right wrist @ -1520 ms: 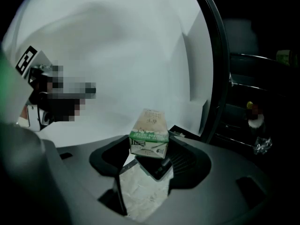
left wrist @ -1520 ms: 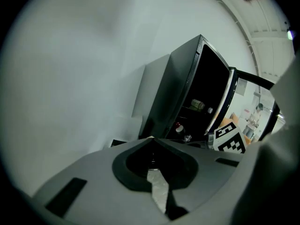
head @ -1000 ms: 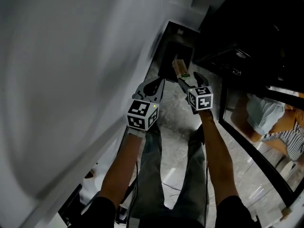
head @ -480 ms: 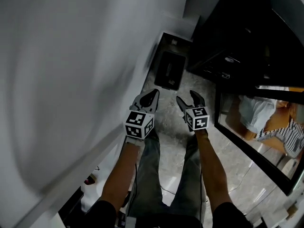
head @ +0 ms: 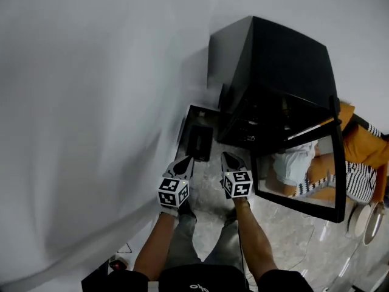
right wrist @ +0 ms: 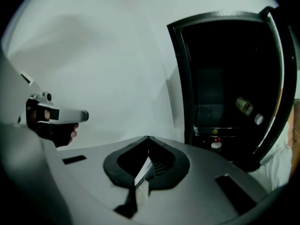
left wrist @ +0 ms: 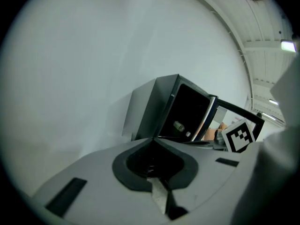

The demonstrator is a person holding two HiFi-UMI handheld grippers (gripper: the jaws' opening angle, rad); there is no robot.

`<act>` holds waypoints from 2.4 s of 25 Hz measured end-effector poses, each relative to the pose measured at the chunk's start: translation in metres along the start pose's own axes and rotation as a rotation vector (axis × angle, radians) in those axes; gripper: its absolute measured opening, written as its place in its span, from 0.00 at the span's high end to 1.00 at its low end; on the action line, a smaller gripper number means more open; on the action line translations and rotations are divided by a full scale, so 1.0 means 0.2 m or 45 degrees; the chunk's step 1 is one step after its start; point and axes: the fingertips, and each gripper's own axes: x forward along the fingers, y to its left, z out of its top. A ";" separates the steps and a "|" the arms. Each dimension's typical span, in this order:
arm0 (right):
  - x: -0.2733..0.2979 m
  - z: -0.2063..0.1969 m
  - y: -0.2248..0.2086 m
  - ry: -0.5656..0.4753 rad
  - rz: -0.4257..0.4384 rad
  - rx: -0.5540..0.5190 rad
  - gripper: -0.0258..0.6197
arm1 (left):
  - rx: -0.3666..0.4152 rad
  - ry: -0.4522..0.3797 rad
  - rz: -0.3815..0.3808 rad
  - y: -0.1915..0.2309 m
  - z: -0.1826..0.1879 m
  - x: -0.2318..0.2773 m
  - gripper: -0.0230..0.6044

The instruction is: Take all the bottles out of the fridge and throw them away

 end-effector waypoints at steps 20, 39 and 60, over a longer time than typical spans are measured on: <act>-1.13 0.74 -0.23 -0.253 -0.172 0.078 0.95 | 0.088 -0.147 -0.216 -0.90 0.78 -0.16 0.96; -1.41 0.73 -0.52 -0.284 -0.243 0.172 0.95 | 0.174 -0.114 -0.411 -1.34 0.82 0.06 0.96; -1.37 0.64 -0.82 -0.239 -0.426 0.160 0.95 | 0.168 -0.057 -0.418 -1.34 0.72 0.26 0.96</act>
